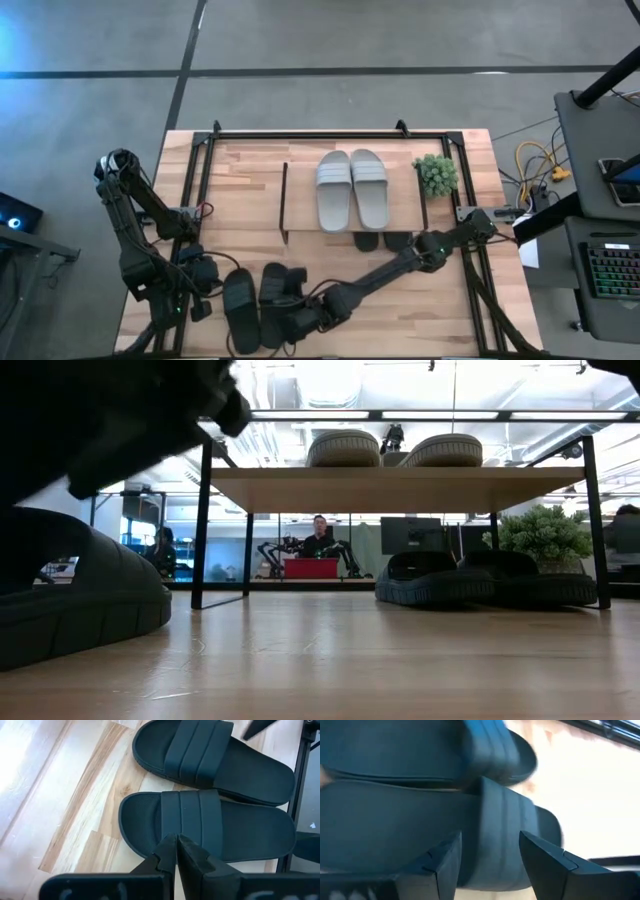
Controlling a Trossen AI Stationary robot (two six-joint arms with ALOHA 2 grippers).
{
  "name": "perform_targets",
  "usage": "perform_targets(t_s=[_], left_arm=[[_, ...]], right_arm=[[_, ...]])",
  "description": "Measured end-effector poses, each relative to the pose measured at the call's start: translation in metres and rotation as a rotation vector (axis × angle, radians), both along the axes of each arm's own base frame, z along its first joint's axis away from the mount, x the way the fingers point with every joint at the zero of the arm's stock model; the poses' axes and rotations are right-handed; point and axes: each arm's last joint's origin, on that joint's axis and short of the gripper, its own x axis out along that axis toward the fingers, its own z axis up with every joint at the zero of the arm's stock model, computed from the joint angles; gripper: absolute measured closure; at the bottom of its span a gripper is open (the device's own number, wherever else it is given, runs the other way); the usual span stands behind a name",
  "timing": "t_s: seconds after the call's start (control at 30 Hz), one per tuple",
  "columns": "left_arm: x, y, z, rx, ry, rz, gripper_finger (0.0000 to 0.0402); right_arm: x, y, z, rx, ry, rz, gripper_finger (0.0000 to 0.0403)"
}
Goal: Pick and place slides into the shelf
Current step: Put the right black slide under the shelf
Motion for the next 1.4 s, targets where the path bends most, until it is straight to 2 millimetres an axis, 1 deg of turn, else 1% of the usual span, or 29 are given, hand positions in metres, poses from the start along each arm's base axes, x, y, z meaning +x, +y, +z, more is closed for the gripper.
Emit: perform_targets(t_s=[0.07,0.17,0.33,0.43,0.53,0.6,0.7,1.0,1.07,1.2,1.3,1.4], left_arm=[[0.0,0.0,0.0,-0.001,0.0,0.0,0.0402],[0.0,0.0,0.0,-0.003,-0.001,0.0,0.0402],[0.0,-0.001,0.0,-0.009,-0.003,0.002,0.0402],[0.0,-0.001,0.0,-0.009,-0.003,0.002,0.0402],[0.0,-0.001,0.0,-0.009,-0.003,0.002,0.0402],[0.0,-0.001,0.0,-0.009,-0.003,0.002,0.0402],[0.0,-0.001,0.0,-0.009,-0.003,0.002,0.0402],[0.0,-0.001,0.0,-0.013,-0.004,0.005,0.0402],[0.0,-0.001,0.0,-0.014,-0.005,0.006,0.0402],[0.001,-0.001,0.0,-0.02,-0.007,0.007,0.0402],[0.001,-0.002,0.0,-0.023,-0.007,0.006,0.0402],[0.001,-0.002,0.0,-0.023,-0.008,0.006,0.0402]], right_arm=[[0.001,-0.002,-0.004,-0.026,-0.003,-0.023,0.0211],[0.004,-0.005,-0.009,-0.003,0.003,-0.038,0.0211],[0.005,-0.005,-0.018,0.001,0.019,-0.038,0.0211],[0.005,-0.005,-0.019,-0.004,0.025,-0.039,0.0214],[0.002,-0.008,-0.02,-0.077,0.02,-0.098,0.0226],[0.001,-0.01,-0.021,-0.129,0.016,-0.129,0.0239],[0.001,-0.01,-0.021,-0.115,0.026,-0.119,0.0267],[-0.003,-0.013,-0.023,-0.137,0.076,-0.114,0.038],[-0.004,-0.014,-0.022,-0.14,0.089,-0.123,0.0389],[-0.012,-0.019,-0.015,-0.177,0.104,-0.202,0.039],[-0.026,-0.022,-0.008,-0.241,0.121,-0.304,0.039],[-0.043,-0.027,0.002,-0.261,0.17,-0.399,0.039]])
